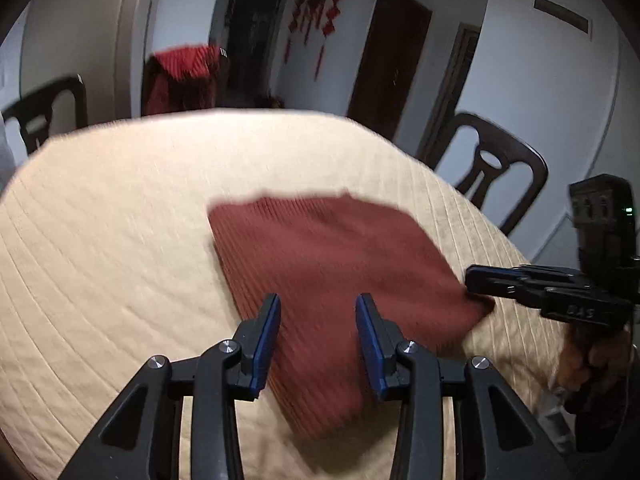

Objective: Fold small clothes

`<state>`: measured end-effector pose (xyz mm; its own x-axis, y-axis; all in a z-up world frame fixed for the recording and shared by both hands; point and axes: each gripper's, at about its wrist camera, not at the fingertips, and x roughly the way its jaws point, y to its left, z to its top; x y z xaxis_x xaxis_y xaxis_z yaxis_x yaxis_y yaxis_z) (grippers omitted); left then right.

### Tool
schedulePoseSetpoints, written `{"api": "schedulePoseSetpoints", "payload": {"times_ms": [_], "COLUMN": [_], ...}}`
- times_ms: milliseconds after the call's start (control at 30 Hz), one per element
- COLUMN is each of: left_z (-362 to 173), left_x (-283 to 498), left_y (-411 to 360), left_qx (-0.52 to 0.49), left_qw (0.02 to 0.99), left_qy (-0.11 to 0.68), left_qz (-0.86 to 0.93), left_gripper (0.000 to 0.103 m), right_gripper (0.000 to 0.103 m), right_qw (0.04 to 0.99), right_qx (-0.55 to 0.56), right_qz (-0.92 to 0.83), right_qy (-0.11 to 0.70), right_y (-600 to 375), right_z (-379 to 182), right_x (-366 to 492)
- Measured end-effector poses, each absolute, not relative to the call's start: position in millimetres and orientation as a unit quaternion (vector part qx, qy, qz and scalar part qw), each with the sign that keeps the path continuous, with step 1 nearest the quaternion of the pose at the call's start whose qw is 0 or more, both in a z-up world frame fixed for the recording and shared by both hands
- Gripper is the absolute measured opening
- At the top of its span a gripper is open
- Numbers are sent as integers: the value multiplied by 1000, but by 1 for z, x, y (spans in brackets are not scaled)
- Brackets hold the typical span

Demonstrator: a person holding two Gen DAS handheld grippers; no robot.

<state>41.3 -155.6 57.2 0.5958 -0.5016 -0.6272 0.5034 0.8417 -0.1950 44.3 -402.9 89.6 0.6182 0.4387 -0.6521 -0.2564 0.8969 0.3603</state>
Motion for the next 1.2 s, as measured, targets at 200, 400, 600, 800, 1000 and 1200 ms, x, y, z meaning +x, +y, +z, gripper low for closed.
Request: {"api": "schedulePoseSetpoints", "payload": {"times_ms": [200,400,600,800,1000,1200], "left_z": [35,35,33,22,45,52], "left_x": [74,75,104,105,76,33], "left_y": [-170,-171,-175,-176,-161,-145], "left_qx": [7,9,12,10,1,-9], "left_qw": [883,884,888,883,892,891], "left_qy": [385,381,391,402,379,367], "left_qz": [-270,-271,-241,-241,-246,-265], "left_gripper": [42,42,42,42,42,38], "right_gripper": [8,8,9,9,11,11], "right_qw": [878,878,886,881,900,901], "right_qx": [111,143,125,125,74,39], "right_qz": [157,150,137,129,146,165], "right_qy": [439,432,424,438,405,400], "right_y": [-391,-410,-401,-403,-391,-378], "right_z": [55,54,59,46,80,85], "right_x": [88,90,122,126,80,38]}}
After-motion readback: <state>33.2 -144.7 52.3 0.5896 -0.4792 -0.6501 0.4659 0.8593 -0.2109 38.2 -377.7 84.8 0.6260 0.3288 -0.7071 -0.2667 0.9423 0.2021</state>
